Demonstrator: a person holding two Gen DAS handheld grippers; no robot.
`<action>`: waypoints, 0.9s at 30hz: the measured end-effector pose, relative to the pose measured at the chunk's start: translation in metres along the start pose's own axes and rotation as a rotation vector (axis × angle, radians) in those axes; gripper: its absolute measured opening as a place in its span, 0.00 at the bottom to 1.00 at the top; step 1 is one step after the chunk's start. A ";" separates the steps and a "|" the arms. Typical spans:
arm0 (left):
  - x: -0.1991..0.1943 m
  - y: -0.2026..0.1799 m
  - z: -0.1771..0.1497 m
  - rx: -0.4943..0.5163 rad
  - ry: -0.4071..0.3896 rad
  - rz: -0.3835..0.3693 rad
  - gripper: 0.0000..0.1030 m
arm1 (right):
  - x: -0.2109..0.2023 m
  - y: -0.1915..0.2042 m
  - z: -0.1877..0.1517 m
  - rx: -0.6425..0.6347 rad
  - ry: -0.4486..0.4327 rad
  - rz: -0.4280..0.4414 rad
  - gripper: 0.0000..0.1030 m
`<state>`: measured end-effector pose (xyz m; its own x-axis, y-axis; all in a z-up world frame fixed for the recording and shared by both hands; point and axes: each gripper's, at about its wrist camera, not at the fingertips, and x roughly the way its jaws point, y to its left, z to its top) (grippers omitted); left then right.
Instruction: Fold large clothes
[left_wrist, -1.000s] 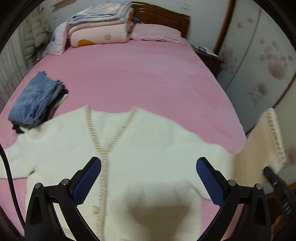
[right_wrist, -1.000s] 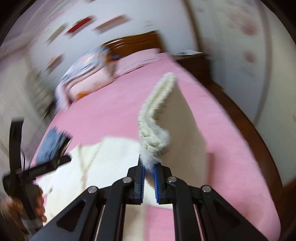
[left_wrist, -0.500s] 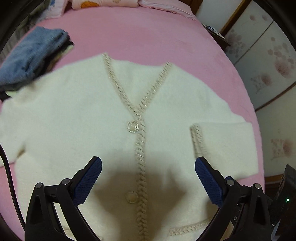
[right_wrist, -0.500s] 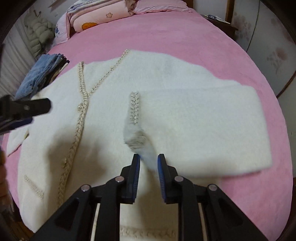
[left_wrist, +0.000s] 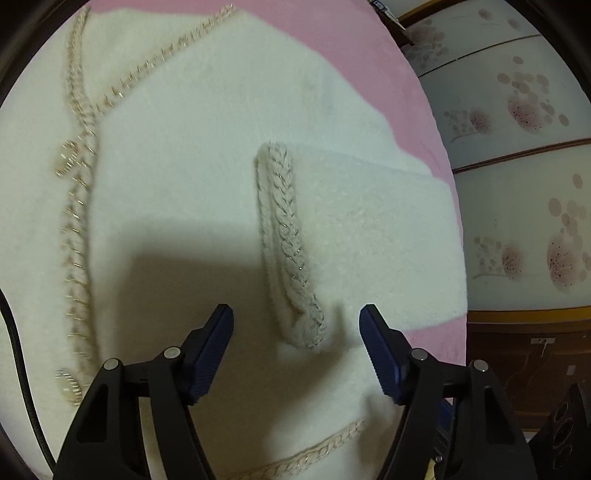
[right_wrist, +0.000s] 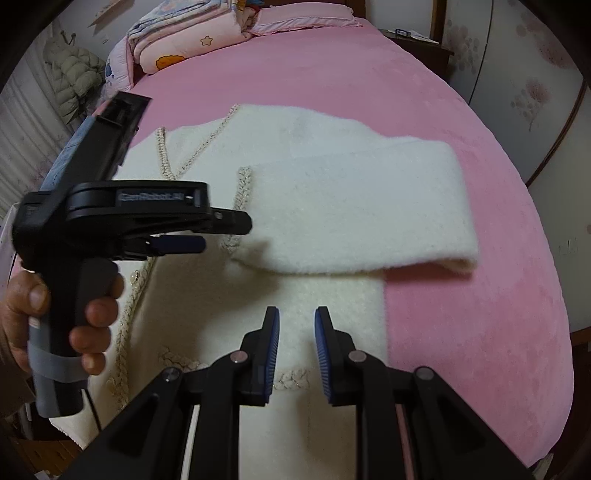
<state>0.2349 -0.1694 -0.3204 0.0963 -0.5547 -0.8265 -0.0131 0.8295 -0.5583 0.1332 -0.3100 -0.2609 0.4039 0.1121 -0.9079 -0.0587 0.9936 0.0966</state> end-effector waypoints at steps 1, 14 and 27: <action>0.004 -0.002 -0.001 -0.011 -0.002 -0.002 0.60 | 0.000 -0.002 -0.001 0.008 0.001 0.003 0.19; -0.013 -0.049 0.008 -0.060 -0.112 0.002 0.14 | -0.010 -0.038 -0.005 0.091 -0.003 0.019 0.19; -0.202 -0.041 0.027 0.031 -0.616 0.170 0.14 | 0.007 -0.057 0.027 0.171 -0.070 -0.003 0.21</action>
<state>0.2430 -0.0899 -0.1287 0.6497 -0.2845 -0.7050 -0.0501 0.9093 -0.4132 0.1635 -0.3654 -0.2617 0.4665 0.1038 -0.8784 0.0959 0.9813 0.1669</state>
